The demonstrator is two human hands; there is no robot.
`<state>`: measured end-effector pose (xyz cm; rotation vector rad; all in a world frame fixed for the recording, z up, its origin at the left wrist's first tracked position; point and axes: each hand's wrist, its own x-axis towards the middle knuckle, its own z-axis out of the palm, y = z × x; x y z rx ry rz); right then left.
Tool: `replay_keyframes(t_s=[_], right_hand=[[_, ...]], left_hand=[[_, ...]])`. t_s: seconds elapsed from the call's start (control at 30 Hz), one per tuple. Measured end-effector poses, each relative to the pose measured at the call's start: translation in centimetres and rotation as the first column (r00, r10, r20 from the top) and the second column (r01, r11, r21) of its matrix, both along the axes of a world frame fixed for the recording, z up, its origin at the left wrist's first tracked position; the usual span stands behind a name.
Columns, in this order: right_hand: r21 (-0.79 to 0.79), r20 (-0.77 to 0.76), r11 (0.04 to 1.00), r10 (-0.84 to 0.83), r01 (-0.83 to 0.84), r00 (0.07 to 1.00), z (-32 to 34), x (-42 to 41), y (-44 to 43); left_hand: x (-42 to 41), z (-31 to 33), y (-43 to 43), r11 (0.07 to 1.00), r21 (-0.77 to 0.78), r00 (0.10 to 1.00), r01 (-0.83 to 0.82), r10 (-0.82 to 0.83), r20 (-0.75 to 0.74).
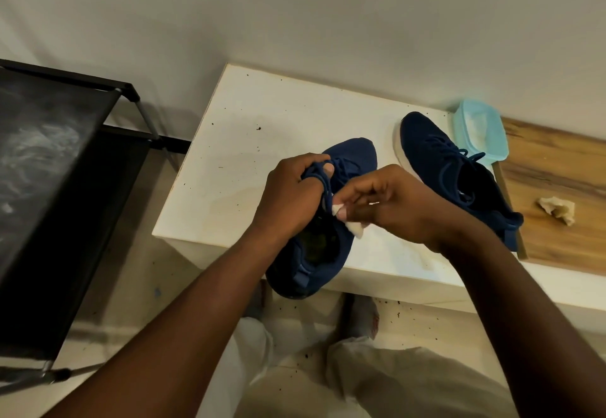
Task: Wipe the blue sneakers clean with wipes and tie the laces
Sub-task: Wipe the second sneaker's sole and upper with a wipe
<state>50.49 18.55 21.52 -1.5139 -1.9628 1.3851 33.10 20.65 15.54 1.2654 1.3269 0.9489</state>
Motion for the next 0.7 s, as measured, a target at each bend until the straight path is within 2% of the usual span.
replay_keyframes(t_s=[0.07,0.1,0.17,0.2,0.23,0.3,0.33,0.37,0.4,0.47,0.53,0.6,0.63,0.7], right_hand=[[0.199,0.159,0.978,-0.100,0.067,0.982,-1.2,0.7,0.6],[0.340,0.263,0.933,-0.214,0.117,0.941,-2.1,1.2,1.2],[0.500,0.324,0.837,-0.418,0.221,0.849,-3.2,1.6,1.8],[0.488,0.311,0.830,-0.454,0.269,0.835,-3.3,1.6,1.8],[0.415,0.281,0.865,-0.415,0.281,0.865,-3.3,1.6,1.6],[0.190,0.147,0.967,-0.198,0.168,0.969,-2.1,0.7,0.7],[0.121,0.081,0.990,-0.087,0.076,0.993,-1.4,0.1,-0.1],[0.127,0.069,0.992,-0.018,0.009,0.997,-1.2,-0.1,-0.5],[0.209,0.119,0.978,-0.032,0.006,0.992,-1.6,0.0,-0.4],[0.430,0.290,0.897,-0.242,0.100,0.926,-3.1,1.0,1.0],[0.497,0.355,0.842,-0.420,0.211,0.835,-4.5,1.8,1.9],[0.485,0.246,0.819,-0.465,0.307,0.850,-5.3,1.7,1.7],[0.477,0.176,0.823,-0.432,0.308,0.884,-5.2,1.1,1.3],[0.454,0.070,0.868,-0.263,0.204,0.962,-4.3,-0.5,0.1]], left_hand=[[0.0,0.0,0.1,1.000,-0.009,1.000,0.000,0.000,-0.004],[0.0,0.0,0.1,1.000,-0.015,1.000,-0.001,0.001,-0.007],[0.1,0.1,0.0,1.000,-0.022,1.000,-0.005,0.006,0.008],[0.1,0.2,-0.1,1.000,-0.026,1.000,-0.013,0.014,0.021],[0.1,0.3,-0.1,0.999,-0.030,0.999,-0.024,0.025,0.032],[-0.1,0.2,0.0,0.998,-0.030,0.998,-0.048,0.050,0.040],[-0.2,0.2,0.1,0.998,-0.023,0.998,-0.056,0.057,0.040],[-0.3,0.1,0.2,0.998,-0.017,0.997,-0.061,0.062,0.041],[-0.3,0.1,0.3,0.998,-0.017,0.997,-0.067,0.068,0.047],[-0.3,0.2,0.4,0.995,-0.039,0.993,-0.093,0.095,0.076],[-0.3,0.2,0.5,0.990,-0.061,0.986,-0.126,0.132,0.100],[-0.3,0.2,0.6,0.988,-0.057,0.983,-0.145,0.151,0.107],[-0.3,0.2,0.6,0.987,-0.046,0.981,-0.153,0.157,0.113],[-0.4,0.1,0.7,0.985,-0.027,0.979,-0.169,0.171,0.112]])
